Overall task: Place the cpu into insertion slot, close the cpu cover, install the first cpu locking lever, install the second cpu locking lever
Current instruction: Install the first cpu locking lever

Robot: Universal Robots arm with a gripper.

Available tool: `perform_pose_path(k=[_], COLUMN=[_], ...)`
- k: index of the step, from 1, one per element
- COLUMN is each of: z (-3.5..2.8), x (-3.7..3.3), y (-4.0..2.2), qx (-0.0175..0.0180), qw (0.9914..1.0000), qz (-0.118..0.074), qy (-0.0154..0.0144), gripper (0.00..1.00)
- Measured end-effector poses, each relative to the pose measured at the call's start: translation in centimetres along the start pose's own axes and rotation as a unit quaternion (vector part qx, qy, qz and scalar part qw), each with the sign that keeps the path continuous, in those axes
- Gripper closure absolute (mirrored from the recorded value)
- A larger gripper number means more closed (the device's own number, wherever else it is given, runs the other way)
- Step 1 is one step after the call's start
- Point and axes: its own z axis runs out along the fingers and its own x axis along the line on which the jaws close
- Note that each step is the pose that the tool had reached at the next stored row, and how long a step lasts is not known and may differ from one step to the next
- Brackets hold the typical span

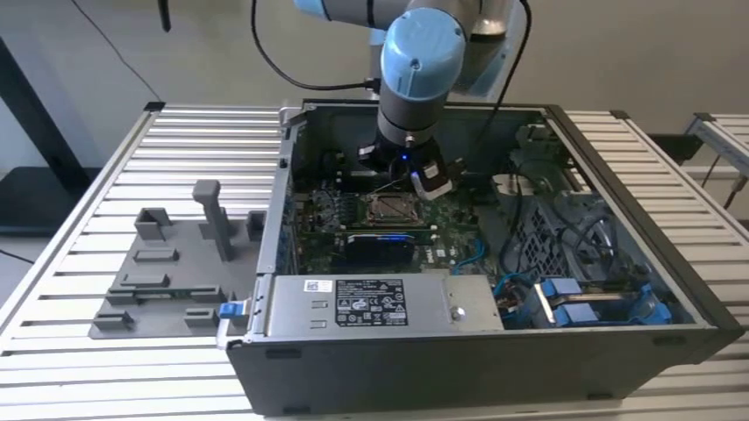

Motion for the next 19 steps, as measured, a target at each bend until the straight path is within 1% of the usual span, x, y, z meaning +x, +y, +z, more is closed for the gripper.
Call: perform_pose_path(k=[3, 7, 9, 10, 12, 14, 19], z=[-0.08, -0.24, -0.38, -0.48, -0.61, -0.55, 0.08], x=[0.84, 2.08, 2.53, 2.74, 2.93, 3.03, 3.18], y=[-0.11, -0.38, -0.65, -0.79, -1.05, -1.17, -1.54], qx=[-0.0002, -0.001, -0.0014, -0.001, -0.0007, -0.0006, -0.0004], qw=[0.99999, 0.99992, 0.99988, 0.99986, 0.99984, 0.99983, 0.99983], qz=[-0.002, -0.006, -0.007, -0.008, -0.008, -0.009, -0.009], qy=[-0.0035, -0.0108, -0.0136, -0.0146, -0.0158, -0.0163, -0.0164], gripper=[0.89, 0.89, 0.89, 0.89, 0.89, 0.89, 0.89])
